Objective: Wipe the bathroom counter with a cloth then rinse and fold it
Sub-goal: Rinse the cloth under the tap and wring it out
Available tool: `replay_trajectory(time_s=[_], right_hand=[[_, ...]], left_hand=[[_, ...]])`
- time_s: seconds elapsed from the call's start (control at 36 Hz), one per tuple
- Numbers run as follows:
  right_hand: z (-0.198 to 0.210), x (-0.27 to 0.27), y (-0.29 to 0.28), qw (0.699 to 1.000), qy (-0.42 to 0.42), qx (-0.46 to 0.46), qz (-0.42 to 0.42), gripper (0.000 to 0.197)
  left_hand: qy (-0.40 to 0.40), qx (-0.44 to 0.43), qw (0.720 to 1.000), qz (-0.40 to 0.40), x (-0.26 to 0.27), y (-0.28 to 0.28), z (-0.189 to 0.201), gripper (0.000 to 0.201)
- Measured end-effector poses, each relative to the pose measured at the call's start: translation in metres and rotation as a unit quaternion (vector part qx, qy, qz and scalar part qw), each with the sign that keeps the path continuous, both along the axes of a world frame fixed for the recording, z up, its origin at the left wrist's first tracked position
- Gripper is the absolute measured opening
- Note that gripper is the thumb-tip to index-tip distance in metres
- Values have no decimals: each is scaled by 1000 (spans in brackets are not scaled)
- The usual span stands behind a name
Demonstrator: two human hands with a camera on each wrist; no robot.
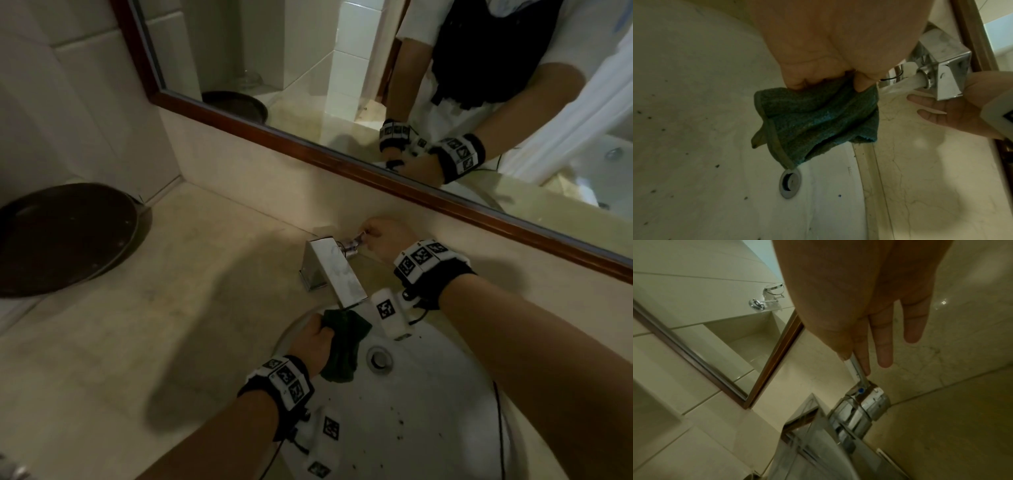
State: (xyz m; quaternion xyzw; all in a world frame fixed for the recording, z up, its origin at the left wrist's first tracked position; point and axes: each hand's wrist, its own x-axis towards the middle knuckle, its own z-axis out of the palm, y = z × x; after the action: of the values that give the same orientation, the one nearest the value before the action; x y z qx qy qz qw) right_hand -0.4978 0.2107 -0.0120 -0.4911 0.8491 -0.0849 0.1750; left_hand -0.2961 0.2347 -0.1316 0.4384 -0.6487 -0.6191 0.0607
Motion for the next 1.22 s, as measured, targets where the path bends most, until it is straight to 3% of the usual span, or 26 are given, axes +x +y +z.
replay_trajectory(time_s=[0.11,0.19,0.22,0.31,0.36,0.47,0.56,0.67,0.78,1.03,1.14,1.22], right_hand=[[-4,3,3,998,-51,-28,-26,25],[-10,8,10,983,-138,-72,-95,27],[-15,9,15,968,-188,-94,-134,27],[-31,20,37,886,-353,-136,-269,22],[-47,32,53,857,-398,-119,-306,19],[-75,67,74,894,-381,-13,-237,23],[-91,89,80,880,-425,-2,-213,23],[-109,92,77,866,-449,-13,-220,42],[-84,97,74,858,-456,6,-237,17],[-77,83,84,804,-490,-69,-329,12],[-71,78,90,778,-514,-105,-347,17],[-68,75,95,756,-540,-118,-352,19]], left_hand=[[4,10,1000,7,2,0,6,28],[4,31,1000,4,4,0,5,28],[5,39,999,2,5,0,3,27],[4,49,999,6,7,-1,-7,27],[15,67,997,19,9,-2,-13,28],[45,80,994,56,13,1,7,21],[62,91,991,71,15,0,4,25],[57,91,990,92,22,-5,-7,34],[71,76,990,99,26,-6,-1,25],[67,80,994,12,19,-8,17,14],[9,-19,996,-89,13,-11,13,9],[-14,-45,991,-126,10,-13,0,41]])
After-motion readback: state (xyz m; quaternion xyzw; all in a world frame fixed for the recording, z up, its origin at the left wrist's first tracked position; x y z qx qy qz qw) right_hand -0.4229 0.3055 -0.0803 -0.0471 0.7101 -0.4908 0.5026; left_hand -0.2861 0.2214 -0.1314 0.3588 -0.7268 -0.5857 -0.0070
